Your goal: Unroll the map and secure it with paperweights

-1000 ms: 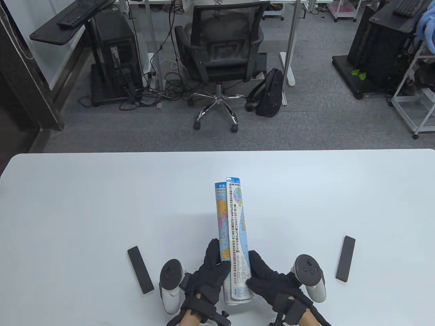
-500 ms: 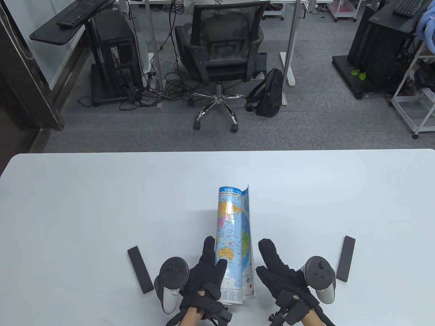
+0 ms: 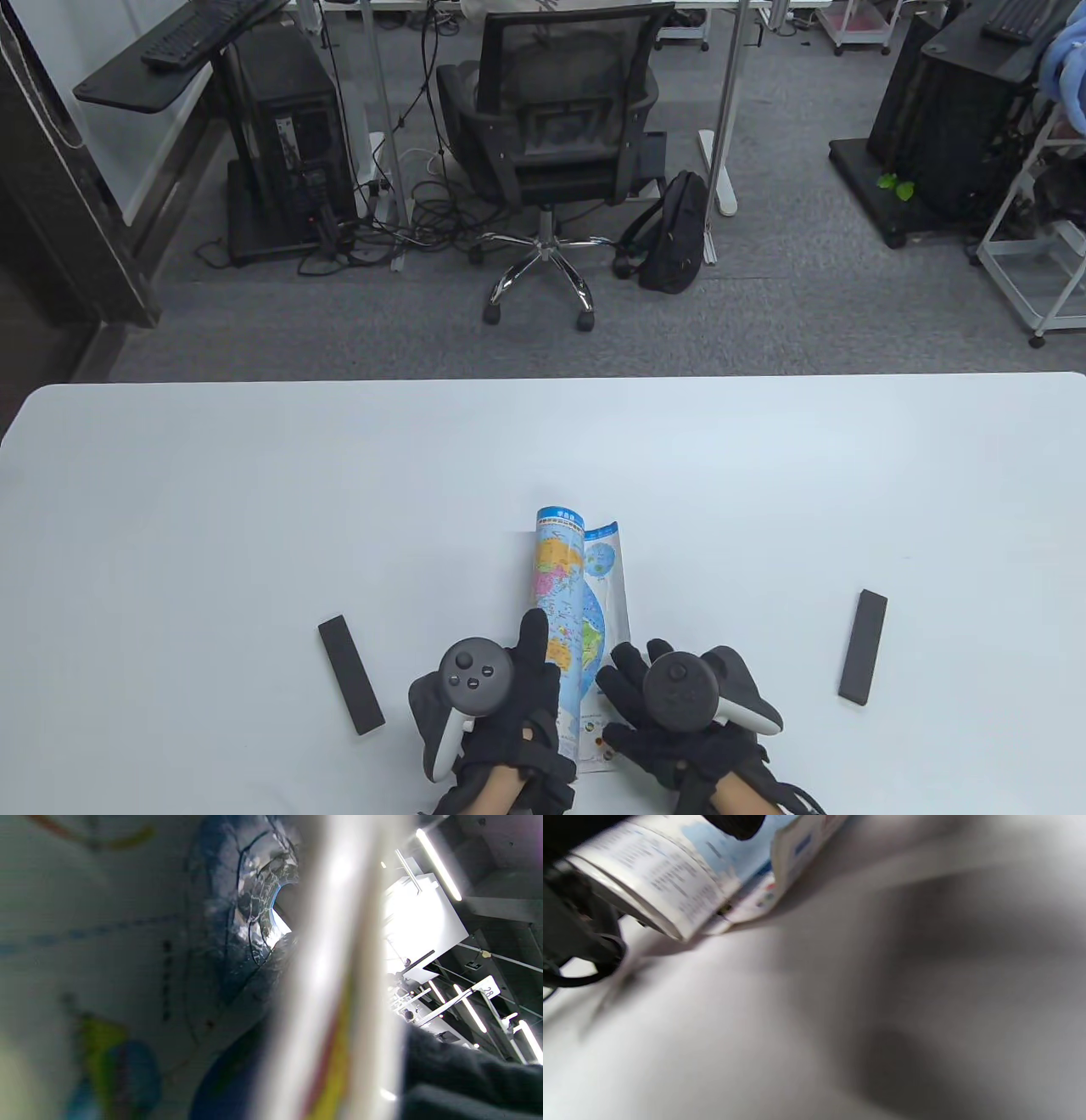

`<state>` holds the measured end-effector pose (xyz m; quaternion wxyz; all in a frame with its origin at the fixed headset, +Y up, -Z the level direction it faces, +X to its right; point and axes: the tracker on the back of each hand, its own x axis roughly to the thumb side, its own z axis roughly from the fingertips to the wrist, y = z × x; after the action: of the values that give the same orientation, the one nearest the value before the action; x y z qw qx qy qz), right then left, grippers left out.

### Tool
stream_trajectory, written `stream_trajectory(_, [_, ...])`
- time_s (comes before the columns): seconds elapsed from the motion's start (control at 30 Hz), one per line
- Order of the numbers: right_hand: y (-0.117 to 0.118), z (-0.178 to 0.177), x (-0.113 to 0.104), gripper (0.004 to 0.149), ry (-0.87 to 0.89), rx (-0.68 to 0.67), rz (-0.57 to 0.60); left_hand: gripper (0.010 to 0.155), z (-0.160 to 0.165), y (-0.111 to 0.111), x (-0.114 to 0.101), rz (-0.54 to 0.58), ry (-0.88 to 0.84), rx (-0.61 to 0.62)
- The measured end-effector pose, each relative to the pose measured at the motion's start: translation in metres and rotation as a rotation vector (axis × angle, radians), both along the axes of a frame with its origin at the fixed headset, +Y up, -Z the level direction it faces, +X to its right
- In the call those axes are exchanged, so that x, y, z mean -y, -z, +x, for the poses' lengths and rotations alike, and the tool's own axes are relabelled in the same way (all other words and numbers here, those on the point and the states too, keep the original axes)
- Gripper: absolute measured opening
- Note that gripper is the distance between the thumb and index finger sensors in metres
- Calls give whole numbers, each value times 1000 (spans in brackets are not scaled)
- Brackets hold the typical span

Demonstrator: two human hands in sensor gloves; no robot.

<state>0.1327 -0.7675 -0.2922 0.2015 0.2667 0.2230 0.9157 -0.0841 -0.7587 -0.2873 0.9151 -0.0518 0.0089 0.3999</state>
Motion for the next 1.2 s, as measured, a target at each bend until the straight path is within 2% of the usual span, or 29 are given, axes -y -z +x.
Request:
stream_trajectory(0.13, [2, 2, 7, 59, -57, 2, -43, 60, 6, -1, -2, 2, 114, 22])
stream_trajectory(0.33, [3, -1, 9, 59, -94, -14, -64, 59, 24, -1, -10, 61, 431, 118])
stream_trajectory(0.37, [2, -1, 10, 59, -94, -15, -66, 61, 26, -1, -9, 42, 479, 150])
stream_trajectory(0.5, [3, -1, 9, 58, -93, -14, -70, 90, 32, 1, 2, -72, 481, 222])
stream_trajectory(0.63, [4, 0, 8, 57, -83, -10, -73, 95, 34, 2, 4, -79, 566, 244])
stream_trajectory(0.73, [4, 0, 8, 57, -80, -3, -75, 88, 38, 2, 2, -32, 575, 336])
stream_trajectory(0.8, [5, 2, 8, 57, -79, 4, -77, 75, 45, 3, -2, 86, 608, 504])
stream_trajectory(0.87, [6, 4, 7, 56, -74, 12, -80, 61, 50, 2, -8, 180, 699, 613])
stream_trajectory(0.93, [6, 6, 6, 56, -72, 27, -83, 51, 52, 0, -12, 195, 794, 607])
stream_trajectory(1.0, [8, 10, 4, 55, -72, 43, -83, 48, 50, 0, -16, 170, 839, 589])
stream_trajectory(1.1, [11, 17, 1, 54, -67, 82, -81, 48, 40, 1, -23, 187, 776, 529])
stream_trajectory(1.2, [15, 27, -1, 54, -91, 128, -80, 53, 27, 1, -28, 153, 729, 465])
